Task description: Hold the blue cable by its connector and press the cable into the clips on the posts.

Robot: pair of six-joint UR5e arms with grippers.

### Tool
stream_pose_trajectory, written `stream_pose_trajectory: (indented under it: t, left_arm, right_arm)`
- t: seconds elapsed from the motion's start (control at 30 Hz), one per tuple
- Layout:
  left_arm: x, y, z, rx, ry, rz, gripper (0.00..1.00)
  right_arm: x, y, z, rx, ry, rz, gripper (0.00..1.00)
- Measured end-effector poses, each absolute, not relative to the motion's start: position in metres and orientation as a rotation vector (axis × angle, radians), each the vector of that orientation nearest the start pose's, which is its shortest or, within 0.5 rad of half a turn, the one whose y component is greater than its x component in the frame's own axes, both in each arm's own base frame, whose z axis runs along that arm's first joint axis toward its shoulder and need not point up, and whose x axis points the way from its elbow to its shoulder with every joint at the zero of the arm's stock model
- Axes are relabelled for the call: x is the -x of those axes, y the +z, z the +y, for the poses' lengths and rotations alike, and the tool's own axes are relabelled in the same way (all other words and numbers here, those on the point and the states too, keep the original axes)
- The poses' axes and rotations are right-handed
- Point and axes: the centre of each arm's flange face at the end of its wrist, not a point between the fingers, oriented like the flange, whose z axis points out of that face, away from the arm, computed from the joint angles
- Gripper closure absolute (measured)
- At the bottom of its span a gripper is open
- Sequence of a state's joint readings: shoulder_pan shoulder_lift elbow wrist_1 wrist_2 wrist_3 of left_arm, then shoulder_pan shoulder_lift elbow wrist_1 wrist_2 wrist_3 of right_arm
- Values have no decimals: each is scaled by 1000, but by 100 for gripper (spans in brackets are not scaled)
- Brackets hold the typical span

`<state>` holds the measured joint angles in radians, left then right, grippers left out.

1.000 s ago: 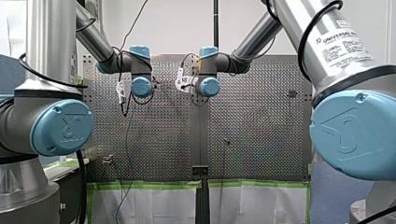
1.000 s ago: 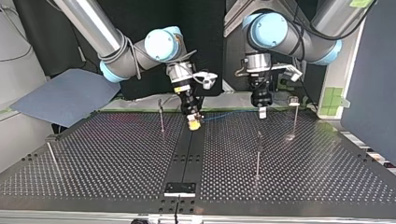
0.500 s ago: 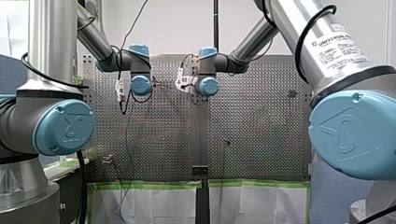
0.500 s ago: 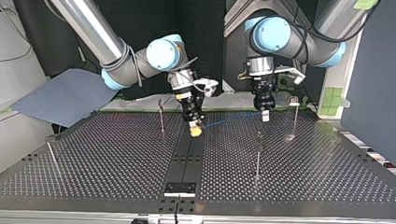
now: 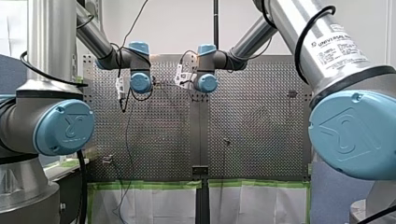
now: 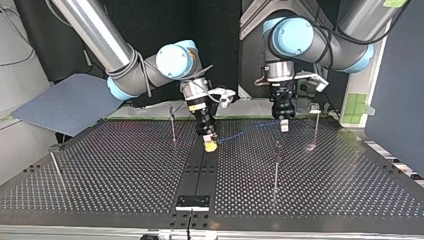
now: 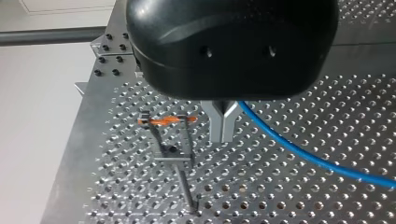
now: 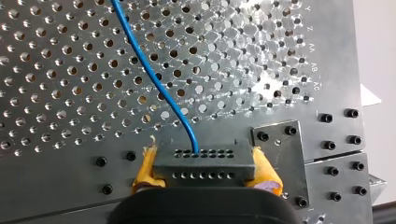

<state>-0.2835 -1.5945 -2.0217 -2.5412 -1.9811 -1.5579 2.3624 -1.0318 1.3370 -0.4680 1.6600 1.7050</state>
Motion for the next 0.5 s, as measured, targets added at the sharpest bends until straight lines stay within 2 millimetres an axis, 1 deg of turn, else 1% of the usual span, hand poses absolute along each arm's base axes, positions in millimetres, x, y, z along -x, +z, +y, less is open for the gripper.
stream_pose_trajectory:
  t: [0.13,0.3,0.5]
  left_arm:
    - [-415,327,-218,126,72,1441,98]
    - [-415,329,-218,126,69,1437,98]
    - [-420,337,-217,135,63,1421,98]
  right_arm:
    - [-590,327,-409,-1523,1923,-852,100]
    - [-590,327,-409,-1522,1924,-852,100]
    - [-590,328,-409,-1523,1930,-845,100]
